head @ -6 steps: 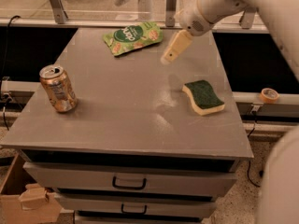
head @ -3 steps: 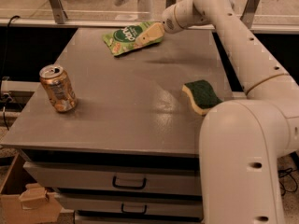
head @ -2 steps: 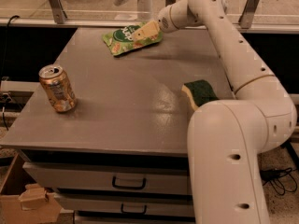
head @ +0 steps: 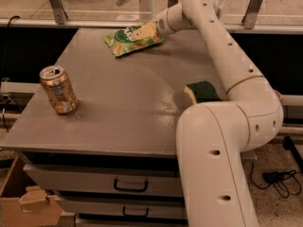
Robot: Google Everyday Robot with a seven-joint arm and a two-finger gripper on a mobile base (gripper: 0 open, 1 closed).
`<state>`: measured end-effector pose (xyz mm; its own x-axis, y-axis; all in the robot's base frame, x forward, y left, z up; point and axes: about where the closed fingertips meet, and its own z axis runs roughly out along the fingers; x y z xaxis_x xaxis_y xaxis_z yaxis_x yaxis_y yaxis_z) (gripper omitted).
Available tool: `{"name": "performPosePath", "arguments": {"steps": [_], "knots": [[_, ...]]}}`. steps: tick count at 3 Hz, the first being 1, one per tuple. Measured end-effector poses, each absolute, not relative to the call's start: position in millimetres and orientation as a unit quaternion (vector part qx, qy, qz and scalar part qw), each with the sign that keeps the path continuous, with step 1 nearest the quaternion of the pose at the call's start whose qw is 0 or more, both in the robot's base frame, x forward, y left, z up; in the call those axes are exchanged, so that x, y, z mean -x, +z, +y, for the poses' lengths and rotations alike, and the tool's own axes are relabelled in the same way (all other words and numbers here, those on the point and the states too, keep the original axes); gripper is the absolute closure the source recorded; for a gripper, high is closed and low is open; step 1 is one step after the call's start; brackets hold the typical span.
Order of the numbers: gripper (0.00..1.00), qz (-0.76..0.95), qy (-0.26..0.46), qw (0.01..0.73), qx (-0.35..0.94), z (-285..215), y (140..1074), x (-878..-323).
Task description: Move green rice chip bag near orange can
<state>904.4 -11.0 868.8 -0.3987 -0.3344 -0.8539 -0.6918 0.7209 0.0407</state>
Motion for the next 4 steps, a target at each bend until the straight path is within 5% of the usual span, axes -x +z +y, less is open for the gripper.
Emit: {"name": "performPosePath", "arguments": {"steps": [3,4], "knots": [[0.88,0.785,0.225,0.441,0.373,-1.8,888.9,-872.5],[1.00,0.743,0.252,0.431,0.446,24.2,910.1,-828.0]]}}
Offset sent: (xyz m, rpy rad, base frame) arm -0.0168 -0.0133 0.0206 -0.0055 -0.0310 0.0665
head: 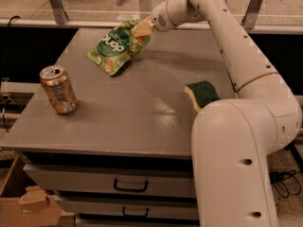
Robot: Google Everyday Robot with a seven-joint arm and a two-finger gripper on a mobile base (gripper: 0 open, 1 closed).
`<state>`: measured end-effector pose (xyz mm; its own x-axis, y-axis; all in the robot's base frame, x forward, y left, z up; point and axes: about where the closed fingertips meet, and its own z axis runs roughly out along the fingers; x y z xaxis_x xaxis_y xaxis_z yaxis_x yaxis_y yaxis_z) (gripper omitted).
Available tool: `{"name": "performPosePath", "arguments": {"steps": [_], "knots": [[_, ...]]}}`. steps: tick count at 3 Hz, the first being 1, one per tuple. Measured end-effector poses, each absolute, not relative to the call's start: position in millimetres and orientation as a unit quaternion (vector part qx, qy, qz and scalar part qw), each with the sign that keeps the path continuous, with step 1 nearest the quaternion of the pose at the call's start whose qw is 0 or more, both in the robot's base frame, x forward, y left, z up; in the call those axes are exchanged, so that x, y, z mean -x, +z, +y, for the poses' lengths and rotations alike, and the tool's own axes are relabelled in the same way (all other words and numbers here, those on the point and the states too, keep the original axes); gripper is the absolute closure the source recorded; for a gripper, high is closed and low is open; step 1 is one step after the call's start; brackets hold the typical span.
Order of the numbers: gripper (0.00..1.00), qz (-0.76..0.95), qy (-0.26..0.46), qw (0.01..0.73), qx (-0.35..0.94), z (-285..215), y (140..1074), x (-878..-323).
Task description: Move green rice chip bag near orange can
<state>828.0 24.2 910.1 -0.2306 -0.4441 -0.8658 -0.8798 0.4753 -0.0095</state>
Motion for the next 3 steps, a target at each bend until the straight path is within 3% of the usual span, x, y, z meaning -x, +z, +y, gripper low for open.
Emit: {"name": "performPosePath", "arguments": {"steps": [3], "knots": [[1.00,0.670,0.304,0.369,0.569,81.8,907.1,-725.5]]}}
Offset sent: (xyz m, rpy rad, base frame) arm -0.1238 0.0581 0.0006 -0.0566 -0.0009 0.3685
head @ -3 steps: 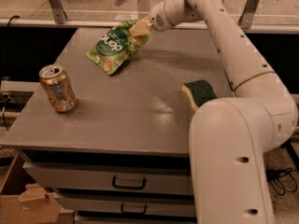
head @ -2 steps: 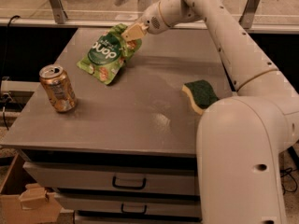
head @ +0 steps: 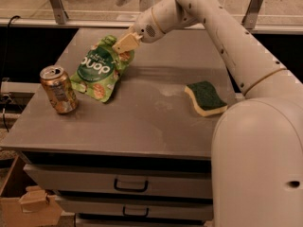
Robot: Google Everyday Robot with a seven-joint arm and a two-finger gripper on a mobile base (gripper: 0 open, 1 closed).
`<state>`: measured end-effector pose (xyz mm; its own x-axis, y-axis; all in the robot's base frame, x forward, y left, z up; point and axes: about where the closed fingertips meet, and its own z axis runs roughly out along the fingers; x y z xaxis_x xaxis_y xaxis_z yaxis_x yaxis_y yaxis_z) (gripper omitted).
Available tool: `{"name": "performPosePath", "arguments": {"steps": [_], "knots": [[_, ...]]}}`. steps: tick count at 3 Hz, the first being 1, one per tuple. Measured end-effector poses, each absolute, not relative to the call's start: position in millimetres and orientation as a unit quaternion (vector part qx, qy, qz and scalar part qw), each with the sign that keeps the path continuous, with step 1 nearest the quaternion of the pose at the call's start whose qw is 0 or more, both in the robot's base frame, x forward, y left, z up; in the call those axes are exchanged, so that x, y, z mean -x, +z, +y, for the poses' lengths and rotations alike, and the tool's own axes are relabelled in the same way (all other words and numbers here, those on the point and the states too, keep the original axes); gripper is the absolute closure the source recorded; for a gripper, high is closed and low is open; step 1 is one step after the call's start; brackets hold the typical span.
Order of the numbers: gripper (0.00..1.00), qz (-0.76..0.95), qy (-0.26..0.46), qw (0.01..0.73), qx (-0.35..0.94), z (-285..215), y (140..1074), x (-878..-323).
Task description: Move green rice chip bag near orange can
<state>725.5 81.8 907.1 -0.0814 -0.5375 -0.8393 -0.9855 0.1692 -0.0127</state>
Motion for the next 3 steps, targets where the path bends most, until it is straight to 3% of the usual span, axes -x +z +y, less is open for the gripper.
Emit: {"name": "performPosePath", "arguments": {"steps": [1,3], "knots": [[0.82,0.668,0.302,0.356,0.580,85.3,904.1,-713.0],[0.36,0.666,0.291,0.357,0.587,83.9,905.4,-708.5]]}}
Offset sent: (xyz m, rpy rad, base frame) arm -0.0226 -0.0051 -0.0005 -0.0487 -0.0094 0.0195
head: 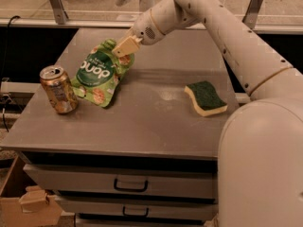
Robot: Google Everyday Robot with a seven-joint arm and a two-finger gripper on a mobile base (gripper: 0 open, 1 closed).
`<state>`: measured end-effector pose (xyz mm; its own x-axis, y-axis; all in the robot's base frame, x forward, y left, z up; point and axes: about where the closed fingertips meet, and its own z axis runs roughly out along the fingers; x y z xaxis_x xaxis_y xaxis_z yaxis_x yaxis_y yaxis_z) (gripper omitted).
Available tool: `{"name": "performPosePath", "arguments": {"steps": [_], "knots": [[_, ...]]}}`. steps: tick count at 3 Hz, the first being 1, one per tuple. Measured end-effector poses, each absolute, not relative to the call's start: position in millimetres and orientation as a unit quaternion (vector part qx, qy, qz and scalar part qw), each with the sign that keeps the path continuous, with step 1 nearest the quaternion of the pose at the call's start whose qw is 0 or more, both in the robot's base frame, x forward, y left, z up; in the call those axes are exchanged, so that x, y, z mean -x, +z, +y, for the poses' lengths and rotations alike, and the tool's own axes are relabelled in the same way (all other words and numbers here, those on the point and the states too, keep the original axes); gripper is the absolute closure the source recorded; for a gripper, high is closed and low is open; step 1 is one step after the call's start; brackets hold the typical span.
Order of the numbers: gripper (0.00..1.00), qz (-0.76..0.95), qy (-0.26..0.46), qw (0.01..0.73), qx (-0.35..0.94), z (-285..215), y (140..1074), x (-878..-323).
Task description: Move green rice chip bag near orange can
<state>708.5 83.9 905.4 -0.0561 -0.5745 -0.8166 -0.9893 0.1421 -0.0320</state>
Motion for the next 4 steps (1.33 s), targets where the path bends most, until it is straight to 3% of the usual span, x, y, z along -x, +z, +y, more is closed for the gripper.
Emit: {"name": "performPosePath", "arguments": {"steps": [1,2,3,4], "knots": [[0.12,0.666,0.284,0.362,0.587,81.7,907.6,-710.3],[0.00,0.666,0.281,0.366,0.587,78.5,909.0,-712.7],[0.00,0.671,0.266,0.378,0.580,65.1,913.5,-724.4],[0.00,0.692,0.210,0.418,0.550,12.9,928.2,-756.2]]}}
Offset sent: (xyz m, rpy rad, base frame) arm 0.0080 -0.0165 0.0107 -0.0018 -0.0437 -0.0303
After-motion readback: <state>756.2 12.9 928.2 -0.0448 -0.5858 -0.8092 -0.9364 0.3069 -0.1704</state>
